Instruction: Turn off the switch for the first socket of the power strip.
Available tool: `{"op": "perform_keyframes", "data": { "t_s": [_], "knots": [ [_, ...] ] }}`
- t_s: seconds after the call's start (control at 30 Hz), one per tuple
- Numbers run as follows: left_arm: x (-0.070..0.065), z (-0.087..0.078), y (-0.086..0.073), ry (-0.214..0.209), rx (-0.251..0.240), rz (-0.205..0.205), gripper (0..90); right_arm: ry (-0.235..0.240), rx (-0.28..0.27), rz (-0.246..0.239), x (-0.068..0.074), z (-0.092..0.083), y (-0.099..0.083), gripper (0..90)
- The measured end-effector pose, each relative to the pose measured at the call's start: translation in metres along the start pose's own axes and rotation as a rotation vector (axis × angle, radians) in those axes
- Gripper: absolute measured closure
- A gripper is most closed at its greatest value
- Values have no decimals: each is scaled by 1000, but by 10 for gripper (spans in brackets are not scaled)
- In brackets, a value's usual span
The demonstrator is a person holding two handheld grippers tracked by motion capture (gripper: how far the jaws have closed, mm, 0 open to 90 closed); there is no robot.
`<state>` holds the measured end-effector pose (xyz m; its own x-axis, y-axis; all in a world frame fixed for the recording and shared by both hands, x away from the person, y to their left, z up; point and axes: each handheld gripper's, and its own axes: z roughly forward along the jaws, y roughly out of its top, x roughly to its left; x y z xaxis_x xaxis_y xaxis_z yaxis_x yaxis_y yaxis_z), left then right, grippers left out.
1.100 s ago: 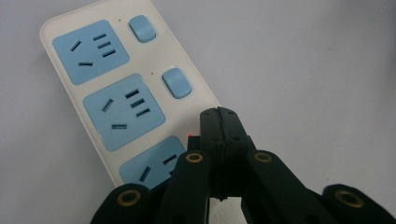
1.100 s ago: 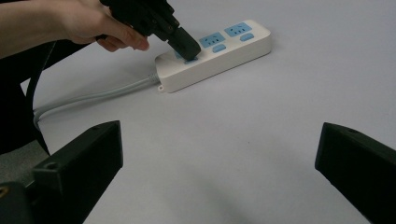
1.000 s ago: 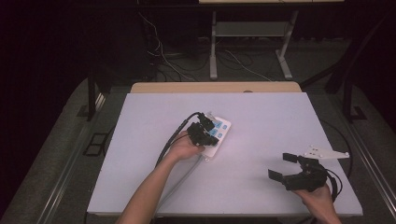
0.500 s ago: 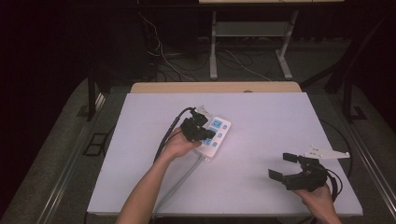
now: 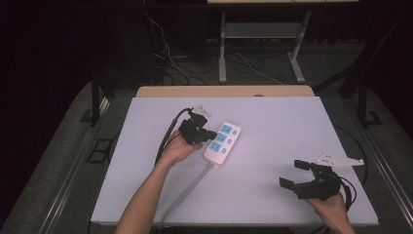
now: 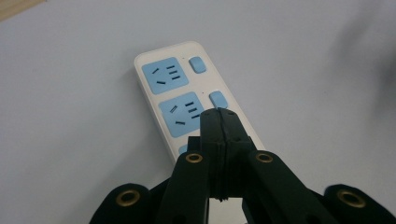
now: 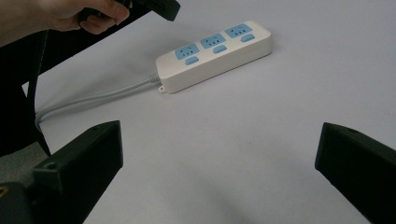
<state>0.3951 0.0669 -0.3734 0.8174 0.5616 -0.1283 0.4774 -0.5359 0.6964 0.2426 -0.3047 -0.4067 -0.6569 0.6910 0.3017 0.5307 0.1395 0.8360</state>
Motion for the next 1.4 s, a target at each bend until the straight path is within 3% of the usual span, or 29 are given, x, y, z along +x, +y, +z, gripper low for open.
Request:
{"op": "perform_keyframes", "data": {
  "t_s": [0.4, 0.43, 0.47, 0.5, 0.53, 0.63, 0.67, 0.7, 0.73, 0.77, 0.83, 0.93, 1.13, 1.4],
  "knots": [
    [2, -24, -4, 10, -34, -21, 810, 2, -2, 0, 0, -1, 0, 6],
    [3, -27, -4, -5, -37, -26, 775, 2, -3, -1, 0, -1, 0, 6],
    [4, -29, -5, -17, -40, -32, 663, 3, -3, 0, 0, -1, 0, 6],
    [4, -32, -6, -22, -46, -47, 614, 3, -3, 0, 0, -1, 0, 6],
    [5, -35, -6, -20, -47, -51, 614, 3, -3, 0, 0, -1, 0, 6],
    [6, -43, -9, -16, -78, -69, 382, 4, -1, -1, 0, 0, 0, 6],
    [7, -47, -10, -14, -86, -77, 382, 4, -1, -1, 0, 0, 0, 6],
    [8, -49, -11, -21, -91, -87, 251, 4, 0, -3, 1, 0, 0, 6],
    [9, -52, -13, -33, -95, -88, 251, 4, 0, -3, 1, 0, 0, 6],
    [10, -55, -14, -36, -105, -98, 128, 5, -1, -3, 1, 0, 0, 6],
    [11, -61, -18, -51, -135, -121, 103, 5, -2, -4, 1, 0, 0, 6],
    [11, -70, -22, -39, -150, -139, 2, 6, -3, -4, 1, 0, 0, 6],
    [10, -83, -33, 10, -151, -141, 0, 8, 0, -4, 2, 1, 0, 6],
    [5, -99, -50, 38, -197, -155, 0, 9, 2, -5, 3, 3, 0, 6]
  ]
}}
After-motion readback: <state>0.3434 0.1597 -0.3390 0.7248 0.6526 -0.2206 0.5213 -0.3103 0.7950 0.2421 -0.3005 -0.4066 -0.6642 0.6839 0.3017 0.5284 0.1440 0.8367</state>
